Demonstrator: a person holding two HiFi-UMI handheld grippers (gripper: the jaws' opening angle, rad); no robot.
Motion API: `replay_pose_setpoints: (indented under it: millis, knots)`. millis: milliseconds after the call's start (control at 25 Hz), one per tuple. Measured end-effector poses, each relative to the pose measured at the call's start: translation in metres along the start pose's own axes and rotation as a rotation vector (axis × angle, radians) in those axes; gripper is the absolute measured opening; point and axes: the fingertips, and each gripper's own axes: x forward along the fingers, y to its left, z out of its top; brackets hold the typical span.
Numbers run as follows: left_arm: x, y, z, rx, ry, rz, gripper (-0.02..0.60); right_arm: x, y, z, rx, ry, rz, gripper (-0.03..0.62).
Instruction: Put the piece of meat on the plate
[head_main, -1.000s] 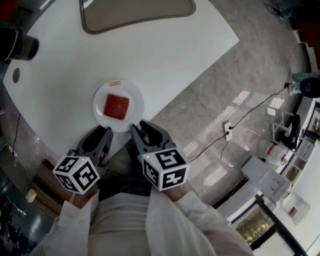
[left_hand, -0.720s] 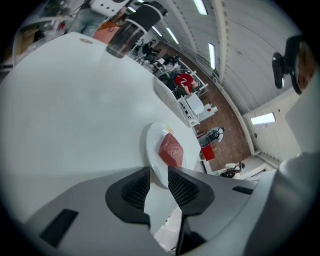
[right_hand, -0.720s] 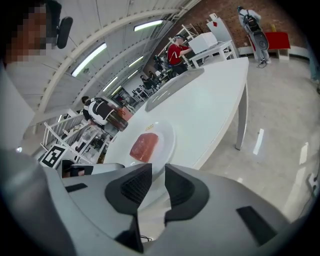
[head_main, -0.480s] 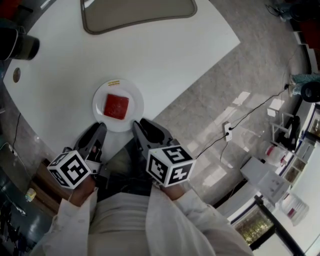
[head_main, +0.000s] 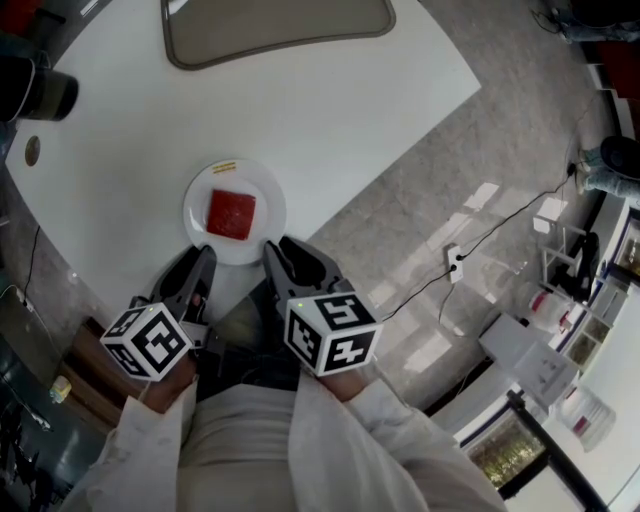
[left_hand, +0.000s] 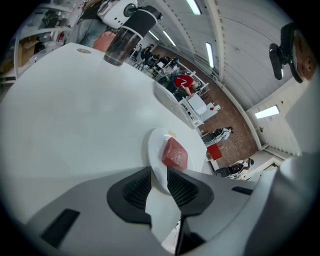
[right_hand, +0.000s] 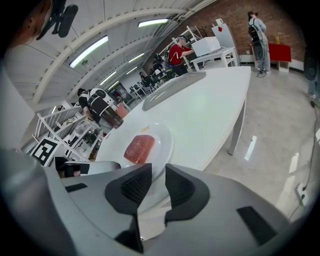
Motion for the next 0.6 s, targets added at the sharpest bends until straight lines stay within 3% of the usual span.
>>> replay_pose_setpoints:
  millis: [280,600]
  knots:
    - [0.0024,0.0002,-0.0050,0.013,0.034,0.006,0.069,-0.0024,-0.0028,0.0023,-0.087,-0.010,-0.013,0.091]
    - [0.0015,-0.0024,-0.0086,0.091,0.053,-0.014,0.069,-0.0026,-0.0033,0.0058,-0.113,-0.026,-0.009,0.086]
